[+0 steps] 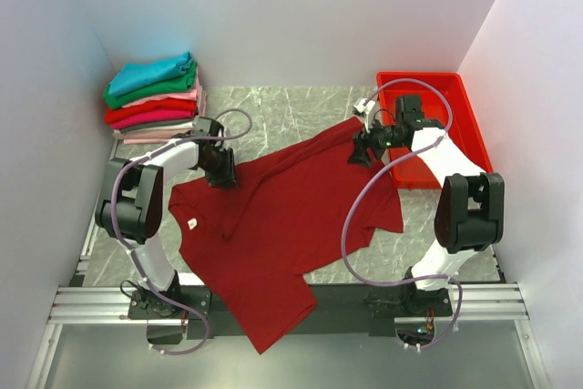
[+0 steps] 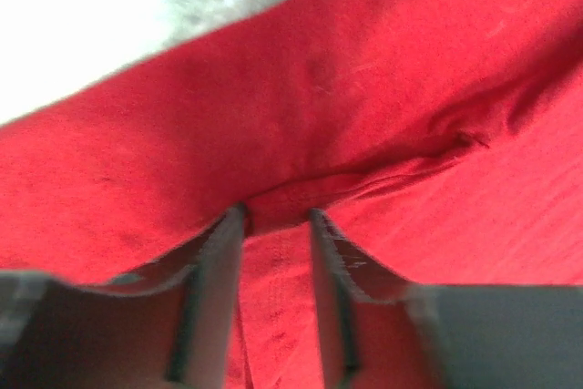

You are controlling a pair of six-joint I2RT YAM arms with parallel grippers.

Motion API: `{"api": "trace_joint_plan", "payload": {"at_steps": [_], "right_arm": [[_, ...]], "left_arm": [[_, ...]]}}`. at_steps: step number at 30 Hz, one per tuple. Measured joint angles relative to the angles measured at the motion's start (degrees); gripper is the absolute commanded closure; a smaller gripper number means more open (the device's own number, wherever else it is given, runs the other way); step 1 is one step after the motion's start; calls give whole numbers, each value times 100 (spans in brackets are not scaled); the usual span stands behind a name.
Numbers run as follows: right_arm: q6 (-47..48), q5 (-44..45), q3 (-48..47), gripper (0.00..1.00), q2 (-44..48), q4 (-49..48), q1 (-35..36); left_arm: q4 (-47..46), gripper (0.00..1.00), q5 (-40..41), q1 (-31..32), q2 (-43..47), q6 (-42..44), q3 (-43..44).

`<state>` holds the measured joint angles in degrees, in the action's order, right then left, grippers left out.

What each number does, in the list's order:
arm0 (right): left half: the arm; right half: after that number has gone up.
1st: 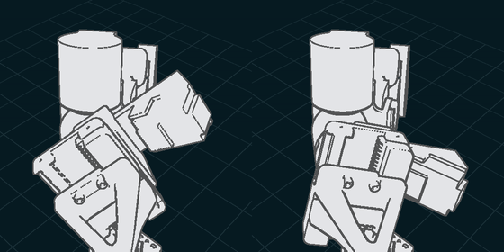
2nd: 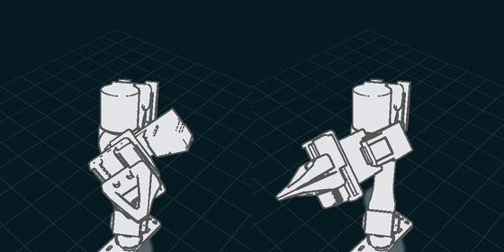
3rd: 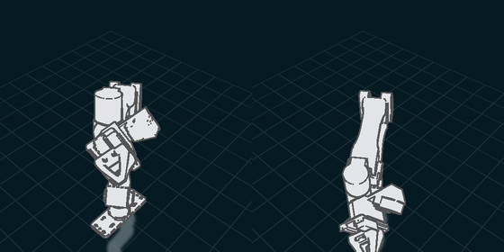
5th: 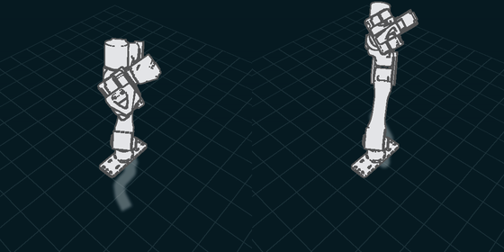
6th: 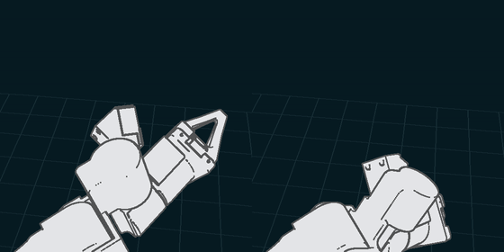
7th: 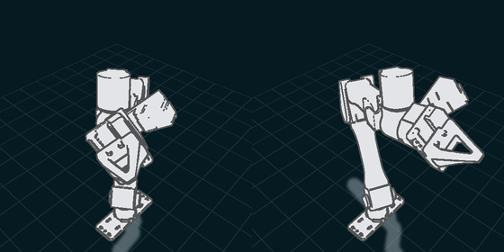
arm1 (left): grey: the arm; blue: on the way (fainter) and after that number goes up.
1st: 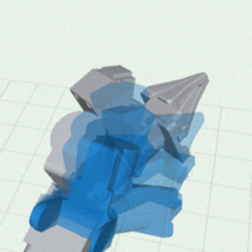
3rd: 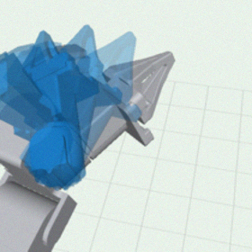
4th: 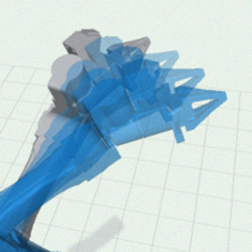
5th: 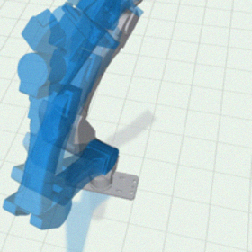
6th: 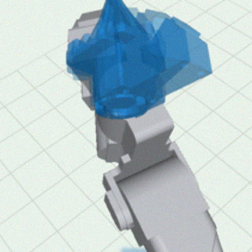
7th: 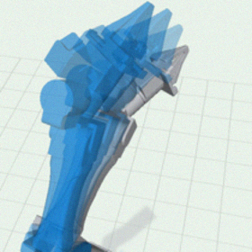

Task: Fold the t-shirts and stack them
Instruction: Fold the tshirt

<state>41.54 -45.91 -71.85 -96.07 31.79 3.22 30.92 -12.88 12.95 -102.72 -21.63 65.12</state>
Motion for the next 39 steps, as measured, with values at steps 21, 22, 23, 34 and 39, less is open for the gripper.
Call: {"api": "trace_joint_plan", "payload": {"at_steps": [21, 22, 23, 34, 39], "right_arm": [[-122, -125, 33, 29, 144, -55, -175], [-122, -129, 33, 29, 146, -57, -181], [-122, -133, 33, 29, 146, -57, -188], [-321, 240, -238, 33, -52, -42, -188], [-1102, 997, -1497, 37, -938, 44, -181]], "left_arm": [[-175, 67, -1443, 686, 929, -201, -973], [-203, 60, -1517, 769, 973, -260, -1047], [-275, 56, -1620, 901, 1040, -339, -1156], [-568, 40, -1851, 1248, 2518, -1078, -1362], [-348, 34, -549, 1228, 3353, -964, -1211]]}}
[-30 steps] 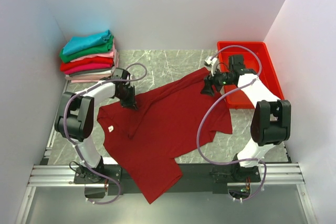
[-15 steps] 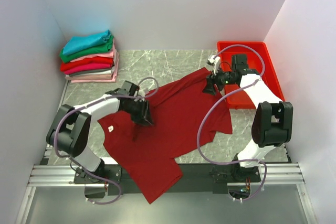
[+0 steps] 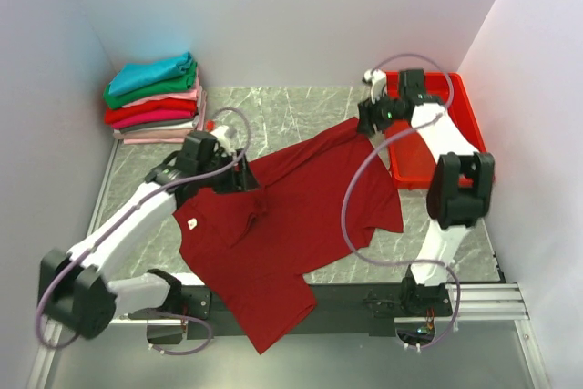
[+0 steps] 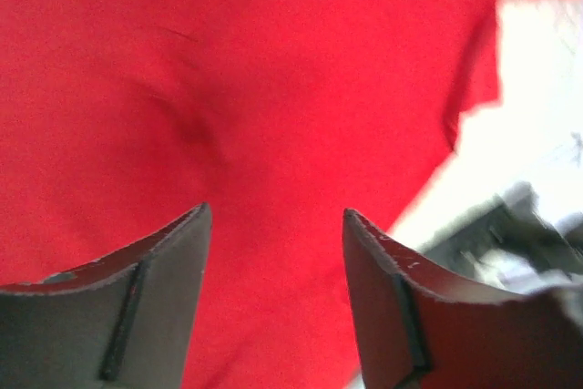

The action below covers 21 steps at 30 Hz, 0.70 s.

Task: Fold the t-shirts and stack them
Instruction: Fold the tshirt

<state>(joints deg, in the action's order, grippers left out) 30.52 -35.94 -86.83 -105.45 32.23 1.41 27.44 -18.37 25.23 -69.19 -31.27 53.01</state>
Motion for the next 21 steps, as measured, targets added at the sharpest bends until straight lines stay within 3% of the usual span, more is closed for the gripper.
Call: {"api": "trace_joint_plan", "payload": {"at_steps": [8, 12, 21], "right_arm": [[-581, 1412, -1934, 38, -1510, 457, 254], [-608, 1845, -3018, 42, -2267, 909, 339], [-717, 2142, -3104, 47, -2559, 1429, 343]], "left_arm": [[391, 15, 2155, -109, 1735, 275, -411], [350, 10, 2723, -122, 2562, 339, -726], [348, 10, 3027, -122, 2809, 365, -960]]}}
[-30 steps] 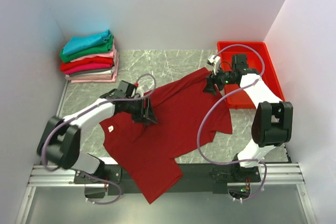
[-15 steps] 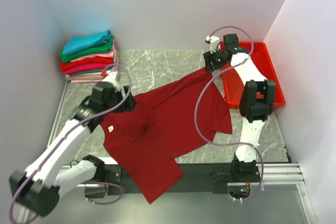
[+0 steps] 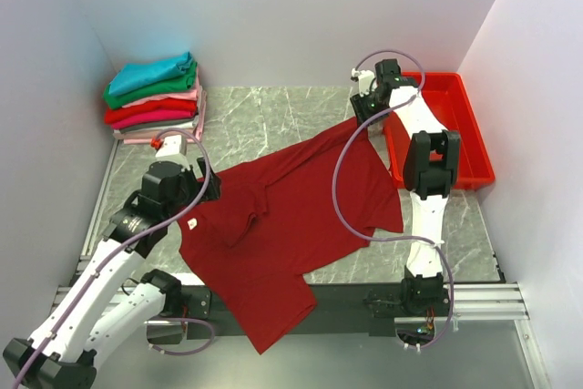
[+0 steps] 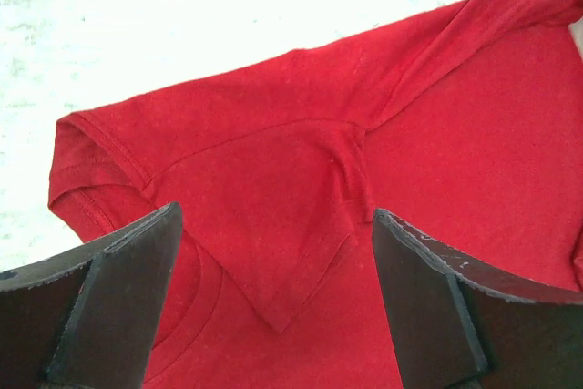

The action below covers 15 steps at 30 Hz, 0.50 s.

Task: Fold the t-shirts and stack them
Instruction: Fold the tshirt

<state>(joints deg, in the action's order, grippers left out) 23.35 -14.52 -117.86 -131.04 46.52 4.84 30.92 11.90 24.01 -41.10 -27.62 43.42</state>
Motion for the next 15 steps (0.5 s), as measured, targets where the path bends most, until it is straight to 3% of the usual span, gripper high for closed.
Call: {"api": "trace_joint_plan", "payload": {"at_steps": [11, 15], "right_arm": [[-96, 4, -219, 48, -297, 144, 0], [-103, 0, -269, 59, -426, 138, 0]], "left_arm": [[-2, 10, 2, 0, -111, 17, -11], [-4, 10, 2, 0, -92, 17, -11]]}}
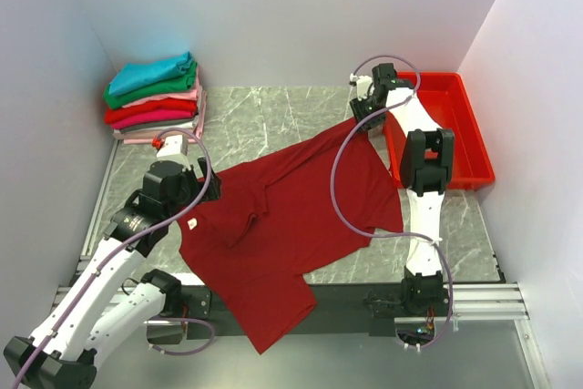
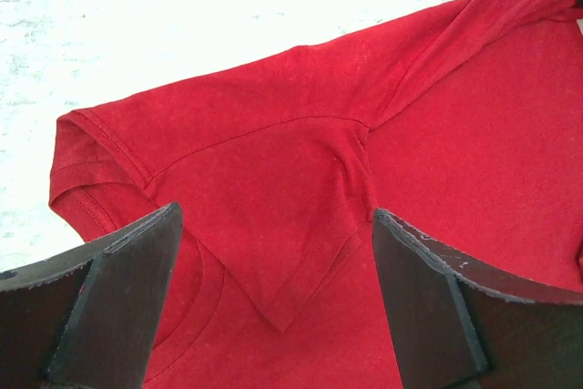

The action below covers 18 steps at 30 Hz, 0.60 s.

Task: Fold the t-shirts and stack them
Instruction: Fold the tshirt

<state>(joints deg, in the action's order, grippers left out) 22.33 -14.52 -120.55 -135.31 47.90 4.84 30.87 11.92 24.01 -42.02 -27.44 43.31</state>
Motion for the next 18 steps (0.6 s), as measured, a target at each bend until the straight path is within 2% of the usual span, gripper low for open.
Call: {"api": "trace_joint_plan", "payload": {"at_steps": [2, 3, 6, 8, 16, 18], "right_arm": [[17, 2, 7, 65, -7, 2, 0], [22, -2, 9, 73, -7, -9, 0], [85, -2, 140, 86, 28, -118, 0], [149, 9, 354, 88, 83, -170, 0], [435, 168, 1257, 88, 531, -254, 0], [511, 236, 1394, 79, 656, -264, 0]], "left_arm": [[0, 10, 0, 0, -2, 0, 0], [-2, 10, 0, 0, -2, 0, 0], [-2, 11, 0, 0, -15, 0, 0], [-2, 10, -2, 0, -22, 0, 0], [-17, 10, -4, 0, -44, 0, -2], [-17, 11, -7, 0, -63, 0, -2]]}}
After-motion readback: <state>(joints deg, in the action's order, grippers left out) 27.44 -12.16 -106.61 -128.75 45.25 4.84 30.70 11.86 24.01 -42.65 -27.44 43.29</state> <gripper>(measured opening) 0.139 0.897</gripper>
